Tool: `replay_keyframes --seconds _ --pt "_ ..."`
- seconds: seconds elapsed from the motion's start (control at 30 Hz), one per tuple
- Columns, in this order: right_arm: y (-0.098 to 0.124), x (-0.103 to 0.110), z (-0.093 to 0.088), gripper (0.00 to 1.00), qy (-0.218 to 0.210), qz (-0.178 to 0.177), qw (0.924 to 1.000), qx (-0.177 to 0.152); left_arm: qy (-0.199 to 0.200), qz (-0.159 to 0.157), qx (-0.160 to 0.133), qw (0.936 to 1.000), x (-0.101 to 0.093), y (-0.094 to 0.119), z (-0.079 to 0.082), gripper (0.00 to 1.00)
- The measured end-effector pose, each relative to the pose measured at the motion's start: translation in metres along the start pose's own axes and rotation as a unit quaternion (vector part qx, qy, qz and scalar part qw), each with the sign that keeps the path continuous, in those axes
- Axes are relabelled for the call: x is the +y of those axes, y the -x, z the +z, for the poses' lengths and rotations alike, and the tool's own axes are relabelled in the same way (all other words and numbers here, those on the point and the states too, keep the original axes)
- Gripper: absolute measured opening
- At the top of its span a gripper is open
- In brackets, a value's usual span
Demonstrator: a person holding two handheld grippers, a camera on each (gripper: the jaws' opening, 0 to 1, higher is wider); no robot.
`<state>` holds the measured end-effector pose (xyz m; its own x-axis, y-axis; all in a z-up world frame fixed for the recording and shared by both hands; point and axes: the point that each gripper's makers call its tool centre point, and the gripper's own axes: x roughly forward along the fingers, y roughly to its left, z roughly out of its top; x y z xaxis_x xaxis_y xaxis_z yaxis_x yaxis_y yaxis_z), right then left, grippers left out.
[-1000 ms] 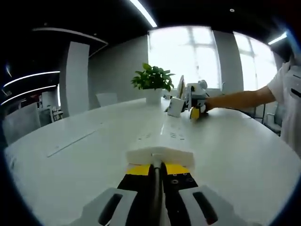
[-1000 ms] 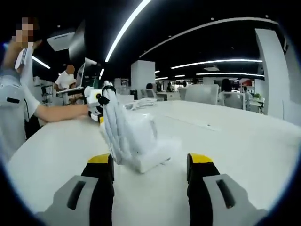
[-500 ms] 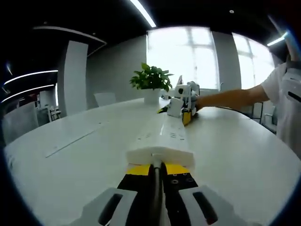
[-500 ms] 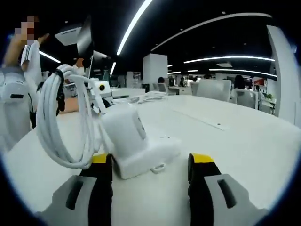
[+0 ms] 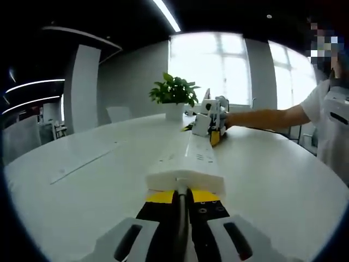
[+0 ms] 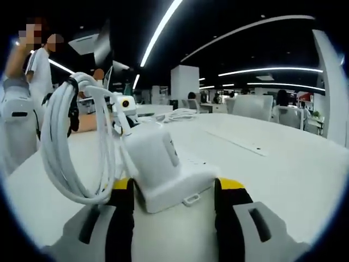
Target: Straighten the power strip on the desk, plug the charger into it
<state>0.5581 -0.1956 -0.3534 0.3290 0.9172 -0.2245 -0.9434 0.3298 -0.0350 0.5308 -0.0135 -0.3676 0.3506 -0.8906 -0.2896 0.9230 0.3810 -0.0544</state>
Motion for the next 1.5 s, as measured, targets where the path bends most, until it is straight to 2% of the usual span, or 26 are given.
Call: replay_keyframes --seconds 0.37,0.57,0.9,1.5 --pt "-0.002 -0.010 0.000 0.57 -0.004 -0.016 0.9999 -0.001 0.000 -0.013 -0.004 0.9999 0.017 -0.004 0.002 0.11" --pt "-0.007 -0.019 0.002 0.63 -0.005 -0.026 0.9996 -0.006 -0.002 -0.025 -0.007 0.9997 0.027 -0.008 0.005 0.11" --pt "-0.009 -0.014 0.003 0.63 -0.005 -0.028 0.9996 -0.008 -0.009 -0.043 -0.011 0.9990 0.028 -0.009 0.006 0.11" --pt "-0.007 -0.015 0.003 0.61 -0.008 -0.039 0.9992 -0.006 -0.020 -0.040 -0.016 0.9989 0.032 -0.006 0.009 0.11"
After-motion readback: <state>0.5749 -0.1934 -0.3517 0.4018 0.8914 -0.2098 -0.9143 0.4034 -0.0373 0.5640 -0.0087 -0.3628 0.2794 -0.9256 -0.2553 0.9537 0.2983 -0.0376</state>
